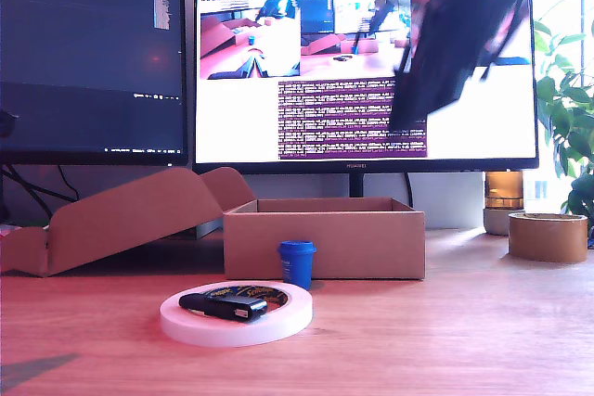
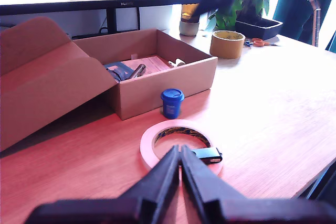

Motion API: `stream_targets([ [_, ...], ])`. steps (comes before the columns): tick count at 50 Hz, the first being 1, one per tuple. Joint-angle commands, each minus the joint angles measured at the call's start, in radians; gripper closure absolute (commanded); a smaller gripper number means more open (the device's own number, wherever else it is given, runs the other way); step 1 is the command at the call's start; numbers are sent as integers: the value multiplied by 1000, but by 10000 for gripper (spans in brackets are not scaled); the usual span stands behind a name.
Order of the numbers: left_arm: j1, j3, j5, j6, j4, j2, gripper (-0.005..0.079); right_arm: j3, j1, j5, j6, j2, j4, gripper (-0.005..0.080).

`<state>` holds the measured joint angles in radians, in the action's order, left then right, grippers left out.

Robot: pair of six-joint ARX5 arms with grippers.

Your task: Pick up the laser pointer and place it inside the cardboard box

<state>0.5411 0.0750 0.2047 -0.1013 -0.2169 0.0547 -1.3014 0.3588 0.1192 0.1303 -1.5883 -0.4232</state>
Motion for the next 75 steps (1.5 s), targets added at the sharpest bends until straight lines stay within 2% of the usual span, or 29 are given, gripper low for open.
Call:
stream_targets([
  [1,2,-10,-4,4,8,4,764,26,-2,-22,-9,44,-5,762],
  [15,2,-10,-9,4,7,4,764,177,-21,-109,-35,264,46,762],
  [21,2,-10,-20,2,8,4,764,278,-70,-112,-38,350,77,762],
  [35,-23,-10,-193,-30,9,4,764,582,-210,-86,-51,551,181,761],
  [45,-104,-23,-199,-31,15,4,764,729,-282,-64,-41,675,210,762],
  [57,-246,-30,-191,-42,13,4,764,808,-340,-40,-64,791,241,762],
  [66,-344,-30,-155,-57,7,4,764,884,-368,-43,-107,867,371,762],
  [75,-377,-30,-187,-57,0,4,764,950,-375,-14,-107,894,472,762],
])
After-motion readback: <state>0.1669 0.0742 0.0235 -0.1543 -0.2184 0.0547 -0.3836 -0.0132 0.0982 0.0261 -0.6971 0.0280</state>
